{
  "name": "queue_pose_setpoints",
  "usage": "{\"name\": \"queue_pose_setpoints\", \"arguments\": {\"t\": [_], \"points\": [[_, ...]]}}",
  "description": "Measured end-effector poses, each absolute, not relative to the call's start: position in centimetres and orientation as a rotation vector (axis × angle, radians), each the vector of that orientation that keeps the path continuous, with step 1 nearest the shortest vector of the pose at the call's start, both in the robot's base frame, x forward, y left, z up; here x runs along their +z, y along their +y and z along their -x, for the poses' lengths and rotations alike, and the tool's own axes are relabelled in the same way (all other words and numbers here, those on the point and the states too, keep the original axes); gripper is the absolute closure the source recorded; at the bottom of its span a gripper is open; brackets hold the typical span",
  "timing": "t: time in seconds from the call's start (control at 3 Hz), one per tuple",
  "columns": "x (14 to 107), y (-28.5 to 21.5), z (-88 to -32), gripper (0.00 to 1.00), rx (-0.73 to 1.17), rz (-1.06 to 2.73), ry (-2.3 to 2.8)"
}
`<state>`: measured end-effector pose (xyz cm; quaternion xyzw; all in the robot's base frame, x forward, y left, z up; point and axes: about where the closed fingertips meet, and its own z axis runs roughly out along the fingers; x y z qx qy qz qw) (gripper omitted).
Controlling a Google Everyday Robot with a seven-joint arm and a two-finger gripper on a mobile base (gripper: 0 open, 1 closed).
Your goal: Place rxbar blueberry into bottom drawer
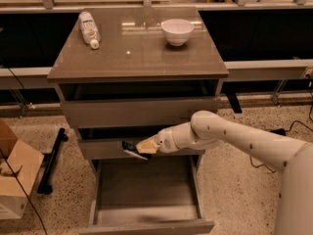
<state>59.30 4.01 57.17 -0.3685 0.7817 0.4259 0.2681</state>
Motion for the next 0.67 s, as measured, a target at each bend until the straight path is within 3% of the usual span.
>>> {"name": "queue_pose_setpoints", "arguments": {"t": [0.67], "points": [[44.8, 2.5, -58.9, 1.0, 1.313, 0.727, 2.201]]}}
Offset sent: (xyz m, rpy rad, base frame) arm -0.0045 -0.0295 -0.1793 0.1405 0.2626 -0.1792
